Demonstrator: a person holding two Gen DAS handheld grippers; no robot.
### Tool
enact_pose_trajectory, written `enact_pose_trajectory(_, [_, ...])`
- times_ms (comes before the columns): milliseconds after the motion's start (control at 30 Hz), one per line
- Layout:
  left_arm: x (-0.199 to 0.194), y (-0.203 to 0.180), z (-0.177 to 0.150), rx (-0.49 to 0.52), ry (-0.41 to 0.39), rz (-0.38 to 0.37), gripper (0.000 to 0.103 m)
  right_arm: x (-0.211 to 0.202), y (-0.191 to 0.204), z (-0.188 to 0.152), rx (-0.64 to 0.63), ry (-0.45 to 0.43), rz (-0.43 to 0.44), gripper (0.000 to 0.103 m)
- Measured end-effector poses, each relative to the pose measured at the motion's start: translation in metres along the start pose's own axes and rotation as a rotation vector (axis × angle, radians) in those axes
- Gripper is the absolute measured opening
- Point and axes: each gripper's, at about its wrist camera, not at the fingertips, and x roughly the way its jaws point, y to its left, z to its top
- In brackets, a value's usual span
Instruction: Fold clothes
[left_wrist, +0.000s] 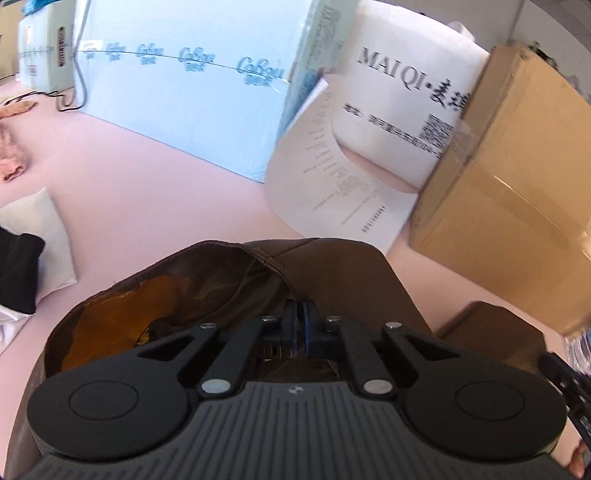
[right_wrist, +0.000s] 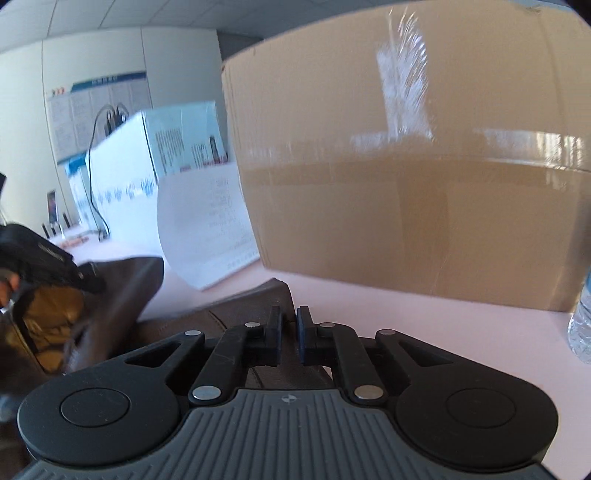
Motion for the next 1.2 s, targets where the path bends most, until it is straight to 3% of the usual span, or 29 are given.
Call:
enact_pose_trajectory(167, [-0.010, 0.002, 0.012, -0.005, -0.074, 0.041, 0.003, -0.021, 0.001, 0.013, 0.030, -0.073, 0.038, 0.007])
enact_pose_trajectory(367, [-0.027, 0.012, 0.030, -0.050, -0.177, 0.076, 0.003, -0.037, 0.004, 0.021, 0.042, -0.143, -0.007, 0.006])
enact_pose_trajectory(467, [-0.034, 0.022, 0.041, -0.105, -0.212, 0.051, 0.003, -0.044, -0.002, 0.025, 0.093, -0.177, 0.005, 0.006])
enact_pose_trajectory(667, [-0.032, 0.040, 0.064, -0.180, -0.229, 0.051, 0.003, -0.052, -0.008, 0.030, 0.185, -0.202, 0.067, 0.006])
enact_pose_trajectory(833, [-0.012, 0.057, 0.078, -0.225, -0.192, 0.067, 0.003, -0.032, -0.013, 0.020, 0.223, -0.123, 0.046, 0.006])
enact_pose_trajectory(967, [0.007, 0.062, 0.074, -0.179, -0.208, 0.161, 0.003, 0.000, -0.028, 0.005, 0.233, 0.011, 0.007, 0.006])
enact_pose_trajectory(1067, [0.021, 0.077, 0.071, -0.195, -0.181, 0.191, 0.003, 0.019, -0.033, -0.005, 0.187, 0.108, -0.022, 0.008])
enact_pose_trajectory(1100, [0.026, 0.083, 0.070, -0.200, -0.171, 0.205, 0.003, 0.021, -0.033, -0.007, 0.179, 0.118, -0.024, 0.011])
enact_pose_trajectory(1167, [0.034, 0.095, 0.067, -0.203, -0.142, 0.200, 0.003, 0.028, -0.034, -0.012, 0.144, 0.150, -0.045, 0.037])
enact_pose_trajectory(1200, [0.038, 0.101, 0.064, -0.203, -0.118, 0.184, 0.003, 0.029, -0.034, -0.013, 0.137, 0.149, -0.050, 0.037])
